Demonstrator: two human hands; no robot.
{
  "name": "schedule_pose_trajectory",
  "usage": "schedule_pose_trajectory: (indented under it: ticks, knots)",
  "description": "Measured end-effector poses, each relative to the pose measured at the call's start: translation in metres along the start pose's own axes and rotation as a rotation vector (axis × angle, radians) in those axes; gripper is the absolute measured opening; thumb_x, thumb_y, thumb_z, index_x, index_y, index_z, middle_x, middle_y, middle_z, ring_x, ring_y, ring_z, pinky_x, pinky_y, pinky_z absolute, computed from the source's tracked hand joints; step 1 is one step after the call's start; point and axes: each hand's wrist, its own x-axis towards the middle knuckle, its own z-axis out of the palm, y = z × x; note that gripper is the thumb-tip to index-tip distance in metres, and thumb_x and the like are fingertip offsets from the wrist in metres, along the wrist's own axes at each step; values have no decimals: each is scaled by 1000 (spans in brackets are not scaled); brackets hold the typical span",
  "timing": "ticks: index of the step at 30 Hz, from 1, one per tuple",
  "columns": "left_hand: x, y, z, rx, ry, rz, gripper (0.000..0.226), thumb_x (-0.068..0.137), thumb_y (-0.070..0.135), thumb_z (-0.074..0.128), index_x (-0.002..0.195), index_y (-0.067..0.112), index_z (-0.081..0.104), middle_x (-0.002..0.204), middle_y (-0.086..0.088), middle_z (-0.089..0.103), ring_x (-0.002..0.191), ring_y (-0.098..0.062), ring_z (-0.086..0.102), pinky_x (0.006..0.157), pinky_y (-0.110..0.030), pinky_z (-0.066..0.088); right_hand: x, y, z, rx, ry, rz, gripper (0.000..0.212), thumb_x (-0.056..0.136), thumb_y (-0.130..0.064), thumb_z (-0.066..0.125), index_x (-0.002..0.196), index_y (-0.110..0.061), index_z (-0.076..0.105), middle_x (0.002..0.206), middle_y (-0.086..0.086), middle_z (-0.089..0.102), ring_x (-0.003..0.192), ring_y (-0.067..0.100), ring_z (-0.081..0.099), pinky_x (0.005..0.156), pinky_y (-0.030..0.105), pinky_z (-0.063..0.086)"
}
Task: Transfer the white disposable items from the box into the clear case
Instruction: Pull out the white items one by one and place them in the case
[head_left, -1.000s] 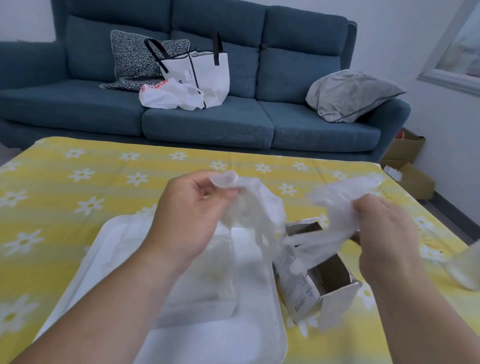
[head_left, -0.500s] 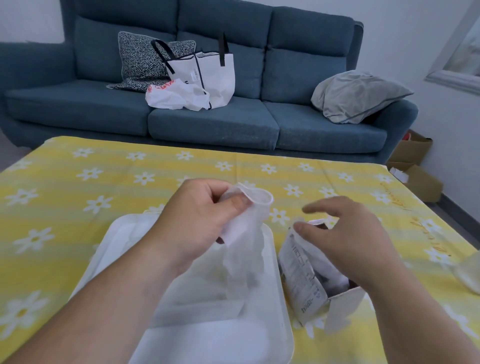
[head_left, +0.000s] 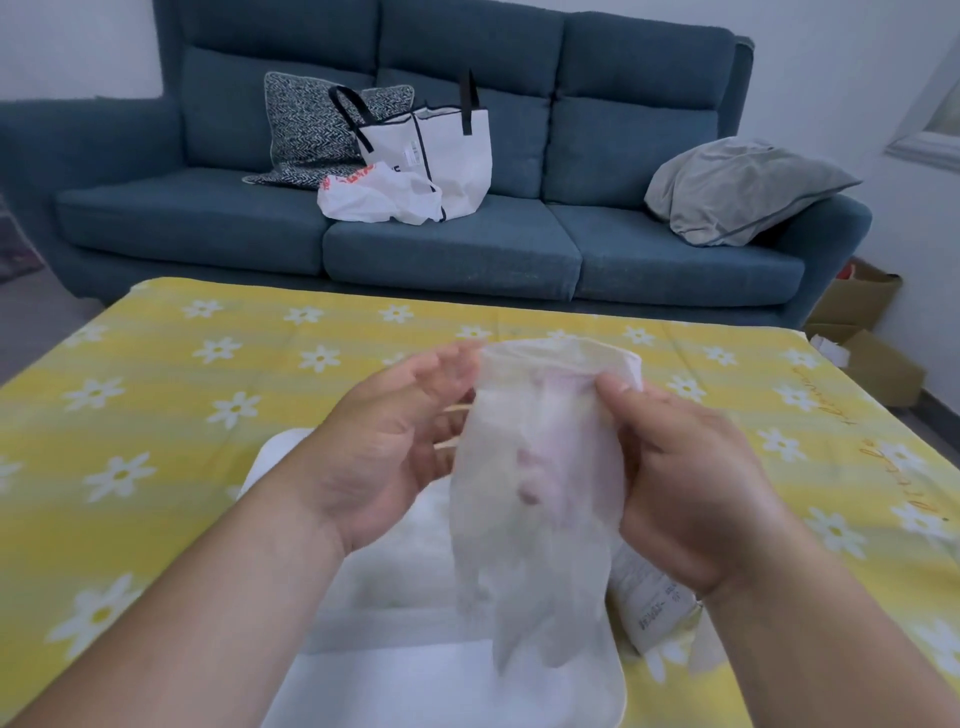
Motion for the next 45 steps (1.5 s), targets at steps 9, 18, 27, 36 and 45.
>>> schedule_pose_trajectory:
  ticks: [9,18,27,36,45]
  knots:
    - [-14,-10,3,124,-92,-299,55,70,44,80,105,1,75,104,-18,75,90,-29,73,76,-39,62,3,6,1,-161,-113,119,51,86,-30,52,121,4,67,118,28,68,114,41,65,105,60,44]
    - [-10,-16,3,-97,-332,-343,42,85,54,63,121,35,71,128,-1,68,117,-19,62,103,-36,49,-2,3,-5,-23,-286,141,43,92,-26,46,125,-8,68,130,20,65,122,33,62,104,51,45]
    - [-2,-17,7,21,13,-269,42,76,30,62,105,2,77,105,-21,75,82,-29,73,75,-40,60,-1,-5,-24,-258,-215,53,43,93,-34,57,129,-12,65,115,27,70,97,40,70,74,45,60]
    - [5,-18,6,-179,90,-140,52,86,24,56,129,-5,61,131,-27,61,117,-37,62,94,-40,54,-9,-13,-36,-461,17,-13,43,86,12,63,119,-16,65,88,19,75,69,26,71,57,32,57]
    - [5,-7,5,-171,196,-6,45,83,24,59,120,1,69,113,-15,74,92,-25,73,71,-34,61,-9,-29,-82,-1291,590,5,15,81,-18,66,69,-19,74,63,4,69,56,19,58,59,35,53]
